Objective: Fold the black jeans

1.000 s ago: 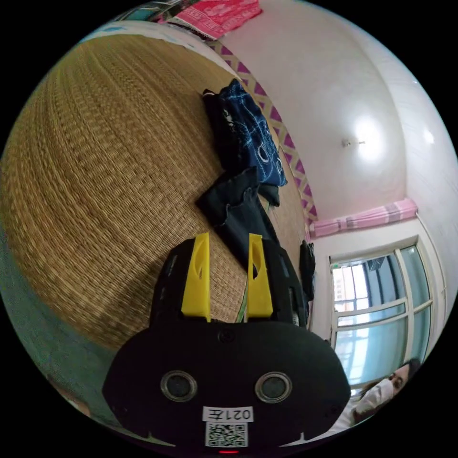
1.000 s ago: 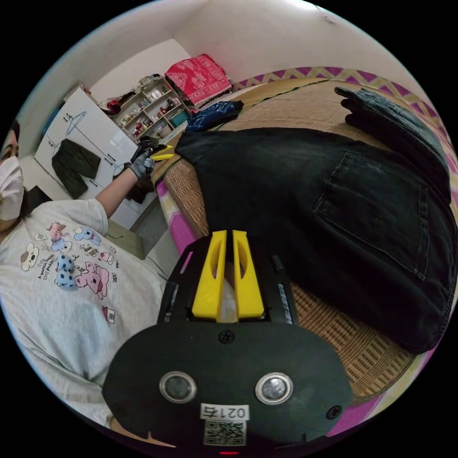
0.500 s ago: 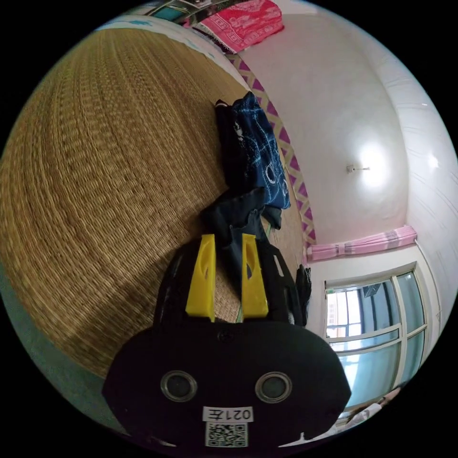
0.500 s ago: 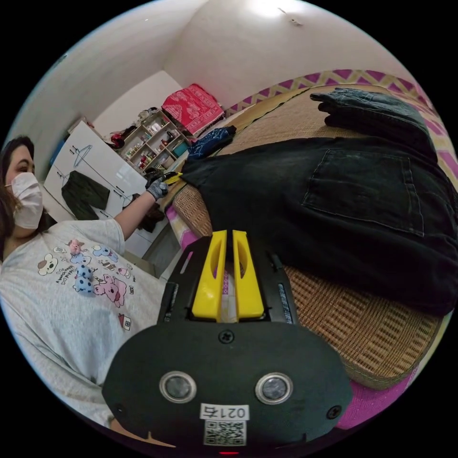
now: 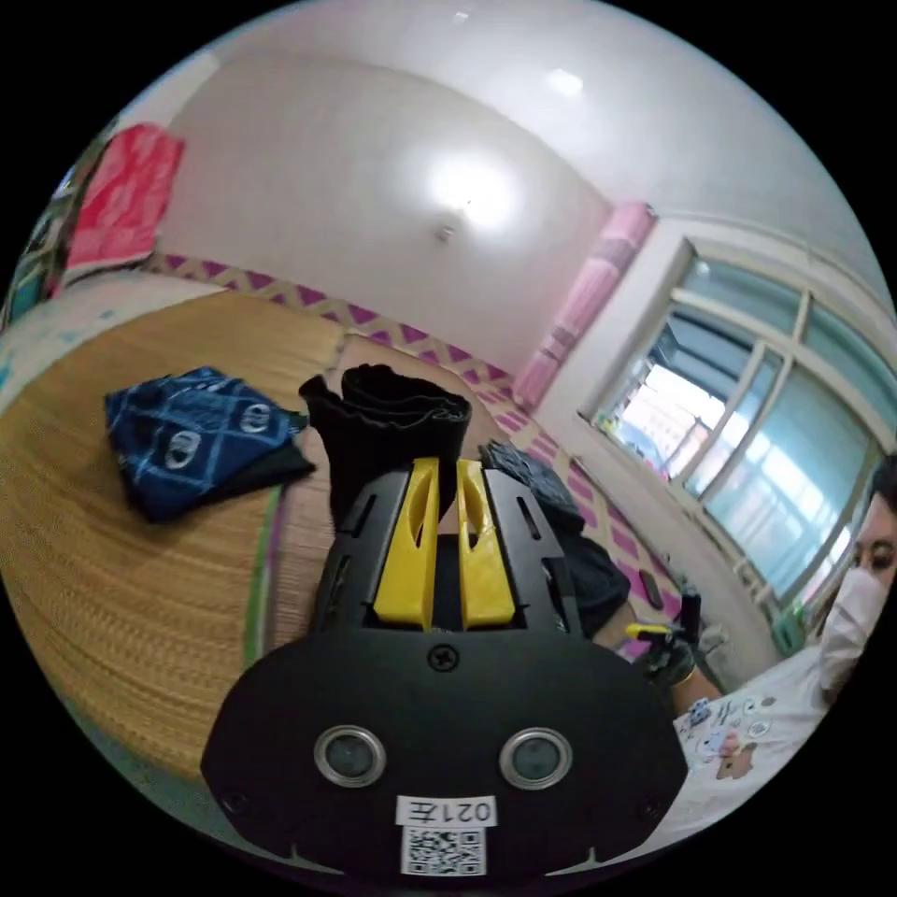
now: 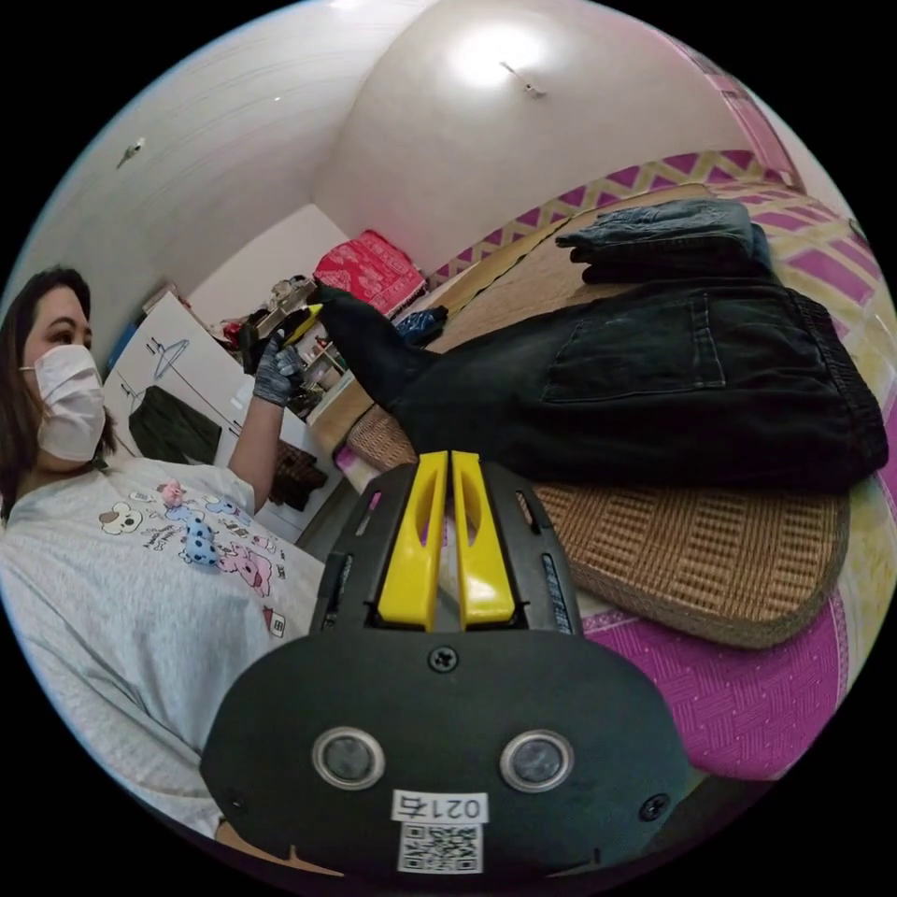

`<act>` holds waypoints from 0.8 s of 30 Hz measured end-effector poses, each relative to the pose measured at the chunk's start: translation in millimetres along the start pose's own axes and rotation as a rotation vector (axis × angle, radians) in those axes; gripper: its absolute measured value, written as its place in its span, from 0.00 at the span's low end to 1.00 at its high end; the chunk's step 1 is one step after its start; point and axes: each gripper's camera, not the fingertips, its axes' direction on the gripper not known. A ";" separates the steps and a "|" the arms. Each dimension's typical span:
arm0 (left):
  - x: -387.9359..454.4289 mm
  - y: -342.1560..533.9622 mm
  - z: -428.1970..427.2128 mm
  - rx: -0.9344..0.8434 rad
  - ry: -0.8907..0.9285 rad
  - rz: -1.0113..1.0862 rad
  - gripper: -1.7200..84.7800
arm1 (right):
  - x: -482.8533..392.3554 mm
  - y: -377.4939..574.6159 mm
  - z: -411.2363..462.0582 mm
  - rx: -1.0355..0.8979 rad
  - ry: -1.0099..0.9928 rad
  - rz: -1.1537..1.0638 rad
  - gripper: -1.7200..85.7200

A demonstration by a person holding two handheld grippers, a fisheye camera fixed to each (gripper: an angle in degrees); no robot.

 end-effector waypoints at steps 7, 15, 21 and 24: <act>151.5 107.1 241.4 -0.411 0.056 0.152 0.02 | 20.3 31.9 -42.5 0.056 -0.012 0.050 0.02; 217.2 147.9 276.4 -0.384 0.074 0.211 0.02 | 49.9 52.4 -80.4 0.119 0.008 0.113 0.03; 217.3 194.5 321.4 -0.494 0.179 0.149 0.06 | 92.7 41.4 -120.3 0.304 0.090 0.329 0.12; 223.7 200.2 306.0 -0.469 0.313 0.213 0.05 | 123.7 47.2 -153.9 0.447 0.150 0.517 0.16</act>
